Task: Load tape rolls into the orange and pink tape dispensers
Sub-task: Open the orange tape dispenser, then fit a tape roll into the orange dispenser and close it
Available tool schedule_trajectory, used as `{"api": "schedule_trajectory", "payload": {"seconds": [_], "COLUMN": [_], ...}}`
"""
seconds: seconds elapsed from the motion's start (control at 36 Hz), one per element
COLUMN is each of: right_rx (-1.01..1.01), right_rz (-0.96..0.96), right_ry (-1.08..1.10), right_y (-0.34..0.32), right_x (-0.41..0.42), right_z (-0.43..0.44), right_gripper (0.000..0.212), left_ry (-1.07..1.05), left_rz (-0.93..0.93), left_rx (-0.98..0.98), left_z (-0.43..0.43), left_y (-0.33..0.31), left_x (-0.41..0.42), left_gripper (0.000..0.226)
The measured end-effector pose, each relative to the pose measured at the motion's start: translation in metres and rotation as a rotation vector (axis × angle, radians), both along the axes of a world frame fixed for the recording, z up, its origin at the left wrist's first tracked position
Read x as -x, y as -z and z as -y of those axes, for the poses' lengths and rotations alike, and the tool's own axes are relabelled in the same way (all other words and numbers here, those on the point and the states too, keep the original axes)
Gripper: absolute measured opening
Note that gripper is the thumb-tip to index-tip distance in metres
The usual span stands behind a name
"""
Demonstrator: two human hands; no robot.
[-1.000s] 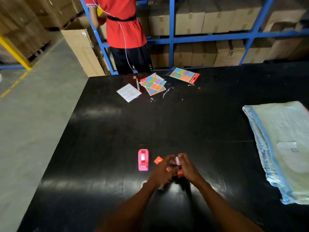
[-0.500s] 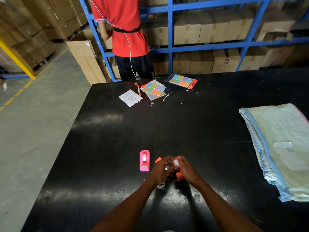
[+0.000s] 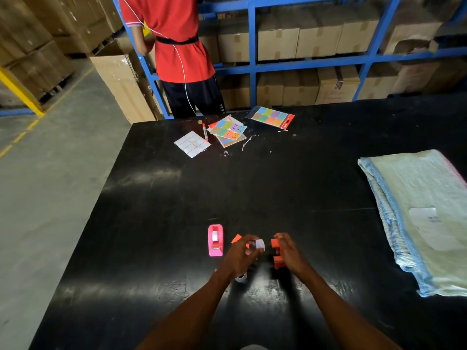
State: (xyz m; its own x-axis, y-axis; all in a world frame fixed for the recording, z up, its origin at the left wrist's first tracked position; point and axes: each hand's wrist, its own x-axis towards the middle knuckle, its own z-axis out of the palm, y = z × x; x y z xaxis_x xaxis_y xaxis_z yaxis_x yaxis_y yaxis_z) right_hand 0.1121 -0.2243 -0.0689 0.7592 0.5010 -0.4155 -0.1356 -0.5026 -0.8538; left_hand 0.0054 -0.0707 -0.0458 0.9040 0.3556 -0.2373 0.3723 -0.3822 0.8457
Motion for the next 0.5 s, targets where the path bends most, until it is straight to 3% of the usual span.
{"api": "schedule_trajectory", "payload": {"seconds": [0.17,0.33,0.5], "right_rx": [0.008,-0.010,0.036], "right_rz": [-0.019,-0.064,-0.060], "right_ry": [0.026,0.061,0.069], "right_y": [0.004,-0.004,0.013], "right_x": [-0.008,-0.014,-0.023], "right_z": [0.004,0.001,0.000], "right_gripper": [0.025,0.025,0.025], "left_ry": [-0.010,0.204,0.400], "left_rz": [-0.043,-0.149,-0.370], "left_rx": [-0.037,-0.259,-0.452], "left_z": [0.003,0.023,0.041], "left_y": [0.004,0.010,0.034], "left_x": [0.000,-0.003,-0.005], "left_gripper": [0.033,0.033,0.031]}}
